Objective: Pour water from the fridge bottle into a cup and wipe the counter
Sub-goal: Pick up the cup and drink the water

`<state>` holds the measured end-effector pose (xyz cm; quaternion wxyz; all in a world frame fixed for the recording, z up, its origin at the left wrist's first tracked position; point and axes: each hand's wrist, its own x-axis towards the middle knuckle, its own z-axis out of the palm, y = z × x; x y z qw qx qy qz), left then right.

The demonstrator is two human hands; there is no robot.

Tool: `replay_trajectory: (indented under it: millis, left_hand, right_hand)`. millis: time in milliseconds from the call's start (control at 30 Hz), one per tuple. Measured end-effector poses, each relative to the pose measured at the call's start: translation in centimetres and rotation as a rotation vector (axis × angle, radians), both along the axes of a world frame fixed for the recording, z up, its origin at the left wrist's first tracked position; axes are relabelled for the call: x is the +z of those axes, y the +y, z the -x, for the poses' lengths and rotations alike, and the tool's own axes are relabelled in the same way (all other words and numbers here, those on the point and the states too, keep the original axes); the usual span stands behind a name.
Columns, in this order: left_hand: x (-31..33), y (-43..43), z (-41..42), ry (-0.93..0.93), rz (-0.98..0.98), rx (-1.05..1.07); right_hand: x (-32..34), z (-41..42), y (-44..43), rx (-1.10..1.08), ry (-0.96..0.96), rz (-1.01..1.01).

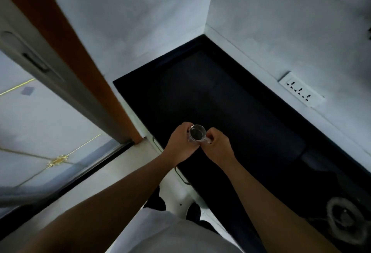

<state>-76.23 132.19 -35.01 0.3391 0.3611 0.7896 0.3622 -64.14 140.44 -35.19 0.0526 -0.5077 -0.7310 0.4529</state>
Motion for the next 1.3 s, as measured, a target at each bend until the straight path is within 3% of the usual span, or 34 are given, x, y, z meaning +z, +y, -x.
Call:
replay_trajectory:
  millis: [700, 1300]
  left_hand:
    - [-6.2, 5.0, 6.4, -0.031, 0.030, -0.337]
    - [-5.4, 5.7, 7.5, 0.014, 0.077, -0.399]
  right_hand:
    - [-6.9, 5.4, 1.7, -0.211, -0.206, 0.024]
    - [-4.4, 3.7, 1.4, -0.298, -0.227, 0.016]
